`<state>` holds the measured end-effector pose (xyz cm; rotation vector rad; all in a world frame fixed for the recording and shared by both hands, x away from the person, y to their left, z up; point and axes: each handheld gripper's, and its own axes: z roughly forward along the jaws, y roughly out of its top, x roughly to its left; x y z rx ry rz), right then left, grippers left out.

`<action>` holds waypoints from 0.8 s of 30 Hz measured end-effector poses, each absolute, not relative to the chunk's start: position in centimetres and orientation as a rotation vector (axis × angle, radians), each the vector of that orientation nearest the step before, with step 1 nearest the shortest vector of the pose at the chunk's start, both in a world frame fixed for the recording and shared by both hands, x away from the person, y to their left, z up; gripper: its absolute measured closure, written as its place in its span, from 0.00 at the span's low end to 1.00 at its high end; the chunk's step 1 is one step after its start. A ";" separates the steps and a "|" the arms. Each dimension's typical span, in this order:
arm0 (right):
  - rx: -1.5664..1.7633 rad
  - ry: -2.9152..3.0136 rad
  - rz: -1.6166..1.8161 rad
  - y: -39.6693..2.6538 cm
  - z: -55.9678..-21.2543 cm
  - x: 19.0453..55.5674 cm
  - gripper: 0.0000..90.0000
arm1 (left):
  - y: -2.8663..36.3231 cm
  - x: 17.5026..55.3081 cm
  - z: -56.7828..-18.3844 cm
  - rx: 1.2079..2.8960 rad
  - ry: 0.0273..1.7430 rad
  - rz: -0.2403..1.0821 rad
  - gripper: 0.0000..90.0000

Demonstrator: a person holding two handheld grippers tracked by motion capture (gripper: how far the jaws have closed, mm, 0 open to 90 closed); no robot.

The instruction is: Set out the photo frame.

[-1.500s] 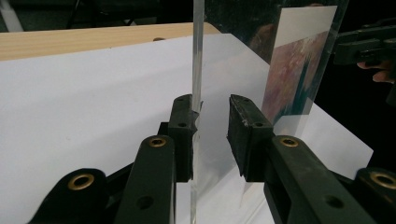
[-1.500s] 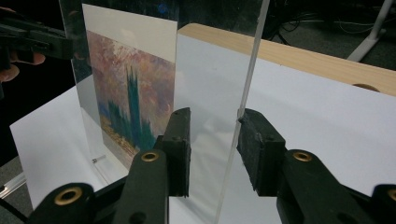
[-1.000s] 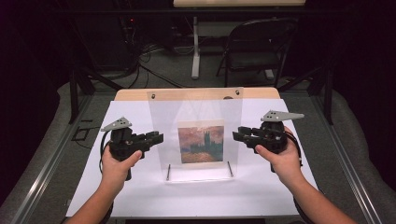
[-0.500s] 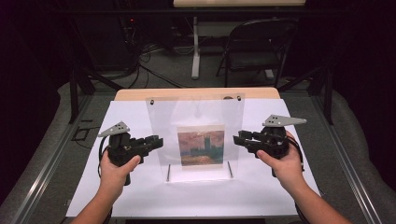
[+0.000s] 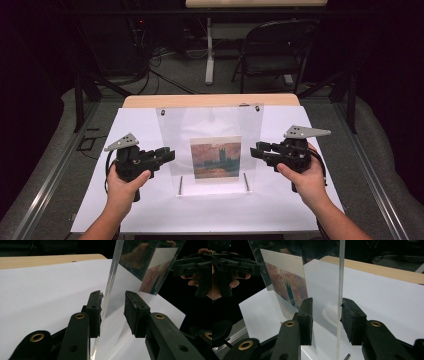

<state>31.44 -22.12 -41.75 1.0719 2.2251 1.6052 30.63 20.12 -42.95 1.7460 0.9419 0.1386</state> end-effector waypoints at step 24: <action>1.033 2.114 1.506 -24.0 -42.6 29.3 0.41 | 22.5 28.0 -43.9 1.752 0.988 0.355 0.44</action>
